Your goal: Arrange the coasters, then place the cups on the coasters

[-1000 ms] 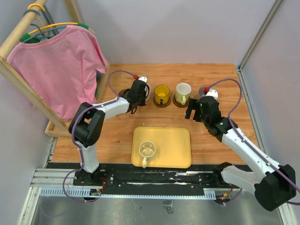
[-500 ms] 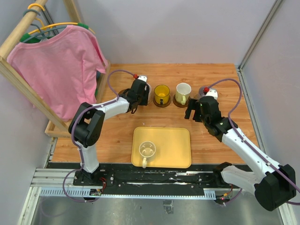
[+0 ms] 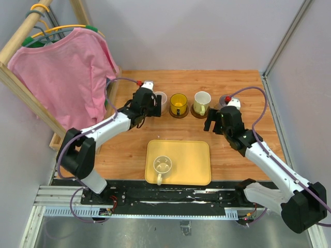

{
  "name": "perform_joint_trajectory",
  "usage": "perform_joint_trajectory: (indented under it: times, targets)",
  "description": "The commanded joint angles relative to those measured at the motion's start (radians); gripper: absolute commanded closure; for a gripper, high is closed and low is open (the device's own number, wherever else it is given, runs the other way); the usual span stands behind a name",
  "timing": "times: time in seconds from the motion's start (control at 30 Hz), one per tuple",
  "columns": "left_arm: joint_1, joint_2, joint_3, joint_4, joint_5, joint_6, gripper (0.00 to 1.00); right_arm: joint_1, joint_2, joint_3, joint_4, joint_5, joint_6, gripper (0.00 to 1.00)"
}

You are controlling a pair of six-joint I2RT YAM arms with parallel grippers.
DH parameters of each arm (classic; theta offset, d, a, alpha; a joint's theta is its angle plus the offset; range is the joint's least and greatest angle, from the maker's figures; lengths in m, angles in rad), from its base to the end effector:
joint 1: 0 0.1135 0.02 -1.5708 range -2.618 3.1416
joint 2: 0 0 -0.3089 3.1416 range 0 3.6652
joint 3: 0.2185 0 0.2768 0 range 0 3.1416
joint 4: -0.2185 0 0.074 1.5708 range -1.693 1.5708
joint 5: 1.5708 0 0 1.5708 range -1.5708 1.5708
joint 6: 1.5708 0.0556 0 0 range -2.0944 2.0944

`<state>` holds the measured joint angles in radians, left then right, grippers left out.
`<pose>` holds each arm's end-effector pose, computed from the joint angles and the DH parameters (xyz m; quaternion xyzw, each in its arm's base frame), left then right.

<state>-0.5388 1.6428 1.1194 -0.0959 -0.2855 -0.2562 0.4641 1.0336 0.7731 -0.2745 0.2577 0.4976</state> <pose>0.3599 -0.1969 0.2646 0.0594 0.8803 -0.0589 0.4670 0.2285 0.0985 0.3021 0.0780 0.8605 0.1281 0.4869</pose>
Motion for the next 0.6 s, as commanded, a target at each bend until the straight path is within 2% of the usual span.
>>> perform_joint_trajectory:
  times: [0.0,0.2,0.4,0.57]
  targets:
    - [-0.007,-0.152,-0.090,-0.081,0.030,-0.036,0.10,-0.034,-0.024,-0.003,-0.010,0.008,0.008,0.06]
    - [-0.093,-0.379,-0.217,-0.251,0.119,-0.064,0.01,-0.034,-0.003,0.007,-0.027,0.032,-0.001,0.06]
    - [-0.138,-0.601,-0.311,-0.366,0.302,-0.135,0.00,-0.040,0.009,0.021,-0.027,0.048,-0.015,0.04]
    - [-0.181,-0.704,-0.328,-0.470,0.346,-0.172,0.00,-0.047,0.016,0.022,-0.027,0.048,-0.017,0.03]
